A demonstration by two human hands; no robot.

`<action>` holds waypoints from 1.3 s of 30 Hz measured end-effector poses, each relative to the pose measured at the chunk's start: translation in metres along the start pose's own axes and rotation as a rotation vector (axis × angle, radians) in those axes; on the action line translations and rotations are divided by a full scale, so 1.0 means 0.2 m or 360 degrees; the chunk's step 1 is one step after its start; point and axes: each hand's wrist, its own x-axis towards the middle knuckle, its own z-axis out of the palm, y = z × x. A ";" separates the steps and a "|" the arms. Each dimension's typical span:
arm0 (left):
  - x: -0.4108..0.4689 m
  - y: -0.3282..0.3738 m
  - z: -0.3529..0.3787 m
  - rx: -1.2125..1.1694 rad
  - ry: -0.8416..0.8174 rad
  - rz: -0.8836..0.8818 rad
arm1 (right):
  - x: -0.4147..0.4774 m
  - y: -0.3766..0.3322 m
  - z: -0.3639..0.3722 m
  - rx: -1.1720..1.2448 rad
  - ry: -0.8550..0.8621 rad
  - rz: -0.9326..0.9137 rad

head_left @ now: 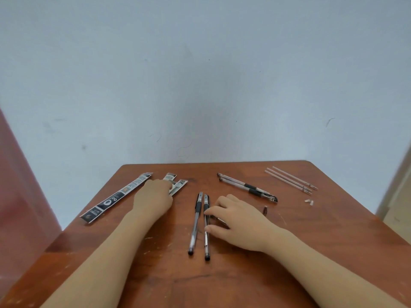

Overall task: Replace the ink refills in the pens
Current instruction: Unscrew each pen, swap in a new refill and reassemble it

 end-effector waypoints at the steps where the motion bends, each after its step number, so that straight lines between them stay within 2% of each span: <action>1: 0.00 0.00 0.00 0.0021 0.0017 -0.0003 | 0.00 0.00 0.00 -0.0003 -0.0002 0.0000; 6: -0.01 0.02 -0.01 0.0069 0.0144 -0.0044 | 0.00 -0.01 0.00 -0.0016 -0.0003 -0.0007; 11: -0.03 0.03 -0.05 -0.0021 0.0443 -0.0105 | -0.01 -0.01 0.00 -0.0019 0.0037 -0.0011; 13: -0.05 0.05 -0.08 -0.0159 0.0604 -0.0065 | -0.01 -0.01 -0.01 0.0000 0.0106 0.0002; 16: -0.10 0.11 -0.11 -0.0478 0.0747 0.0142 | -0.01 0.01 -0.04 0.0072 0.0343 0.0067; 21: -0.17 0.21 -0.11 -0.0659 0.0679 0.0506 | -0.02 0.05 -0.07 0.0327 0.0836 0.0335; 25: -0.20 0.27 -0.08 -0.0740 0.0638 0.0662 | -0.02 0.07 -0.07 0.0465 0.1039 0.0467; 30: -0.21 0.28 -0.08 -0.0765 0.0617 0.0681 | -0.02 0.07 -0.08 0.0580 0.1146 0.0581; 39: -0.23 0.30 -0.09 -0.0698 0.0547 0.0751 | -0.02 0.07 -0.09 0.0638 0.1076 0.0616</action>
